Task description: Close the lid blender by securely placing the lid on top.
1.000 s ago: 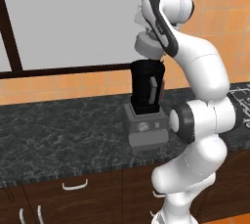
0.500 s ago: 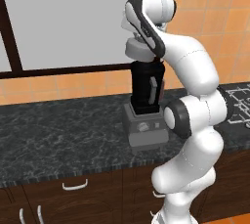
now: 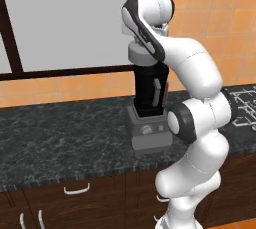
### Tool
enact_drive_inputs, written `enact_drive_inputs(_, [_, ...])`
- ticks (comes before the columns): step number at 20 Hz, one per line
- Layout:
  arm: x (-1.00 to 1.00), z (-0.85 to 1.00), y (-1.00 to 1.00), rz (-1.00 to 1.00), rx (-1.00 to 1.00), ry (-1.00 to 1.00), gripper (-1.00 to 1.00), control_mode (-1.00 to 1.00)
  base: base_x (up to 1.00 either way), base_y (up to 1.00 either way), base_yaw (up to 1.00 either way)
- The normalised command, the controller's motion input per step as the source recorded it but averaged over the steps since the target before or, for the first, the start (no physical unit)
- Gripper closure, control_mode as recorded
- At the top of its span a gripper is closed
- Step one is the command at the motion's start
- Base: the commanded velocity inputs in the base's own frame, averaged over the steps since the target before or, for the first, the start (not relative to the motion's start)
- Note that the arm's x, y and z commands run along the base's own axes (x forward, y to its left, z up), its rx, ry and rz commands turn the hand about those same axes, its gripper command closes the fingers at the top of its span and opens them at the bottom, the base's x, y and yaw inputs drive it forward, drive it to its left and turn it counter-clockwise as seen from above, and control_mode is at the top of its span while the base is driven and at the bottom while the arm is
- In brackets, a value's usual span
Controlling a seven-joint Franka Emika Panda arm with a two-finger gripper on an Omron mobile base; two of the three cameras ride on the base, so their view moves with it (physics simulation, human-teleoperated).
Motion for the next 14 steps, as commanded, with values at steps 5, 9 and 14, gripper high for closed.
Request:
enact_drive_inputs(5, [-0.06,-0.17,0.0,0.01,-0.03,0.0,1.0,-1.0,0.0,0.0,0.0])
enact_drive_inputs(9, [-0.24,-0.11,0.0,0.03,-0.03,0.0,1.0,-1.0,0.0,0.0,0.0])
enact_drive_inputs(14, [-0.32,0.29,0.0,0.03,0.0,0.02,1.0,-1.0,0.0,0.0,0.0])
